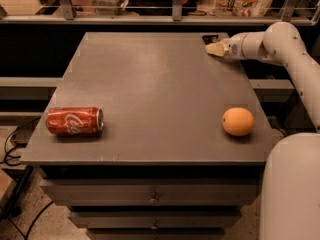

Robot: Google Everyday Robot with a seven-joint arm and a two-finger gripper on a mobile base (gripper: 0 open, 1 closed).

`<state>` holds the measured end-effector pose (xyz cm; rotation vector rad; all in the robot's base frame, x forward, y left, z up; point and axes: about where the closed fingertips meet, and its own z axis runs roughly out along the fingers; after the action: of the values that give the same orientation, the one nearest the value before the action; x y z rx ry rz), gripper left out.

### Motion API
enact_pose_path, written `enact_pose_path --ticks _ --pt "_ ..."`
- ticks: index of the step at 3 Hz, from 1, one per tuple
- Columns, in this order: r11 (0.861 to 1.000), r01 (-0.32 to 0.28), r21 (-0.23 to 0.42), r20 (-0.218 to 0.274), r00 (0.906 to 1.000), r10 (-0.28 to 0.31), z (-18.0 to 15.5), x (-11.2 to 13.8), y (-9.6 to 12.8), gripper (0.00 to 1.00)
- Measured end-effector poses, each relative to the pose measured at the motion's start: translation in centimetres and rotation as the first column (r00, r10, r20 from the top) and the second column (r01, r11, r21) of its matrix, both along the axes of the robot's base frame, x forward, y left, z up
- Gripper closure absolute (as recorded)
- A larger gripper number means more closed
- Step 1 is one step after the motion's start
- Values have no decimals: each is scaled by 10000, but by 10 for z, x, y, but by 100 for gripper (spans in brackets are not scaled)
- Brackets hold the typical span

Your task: Move rxbar chocolate near coke can

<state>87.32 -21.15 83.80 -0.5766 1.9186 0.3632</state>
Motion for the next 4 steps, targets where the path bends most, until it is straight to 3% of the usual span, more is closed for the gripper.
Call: enact_pose_path --ticks 1,2,3,4 --pt "9997 -200 -136 294 9994 203 12 -3 8 93" --pt "9988 -433 -223 434 9981 442 17 -4 19 100" --pt "9968 -700 -386 798 9941 729 41 -9 32 100" --pt "9878 -945 -1238 2052 9715 1187 102 -34 54 100"
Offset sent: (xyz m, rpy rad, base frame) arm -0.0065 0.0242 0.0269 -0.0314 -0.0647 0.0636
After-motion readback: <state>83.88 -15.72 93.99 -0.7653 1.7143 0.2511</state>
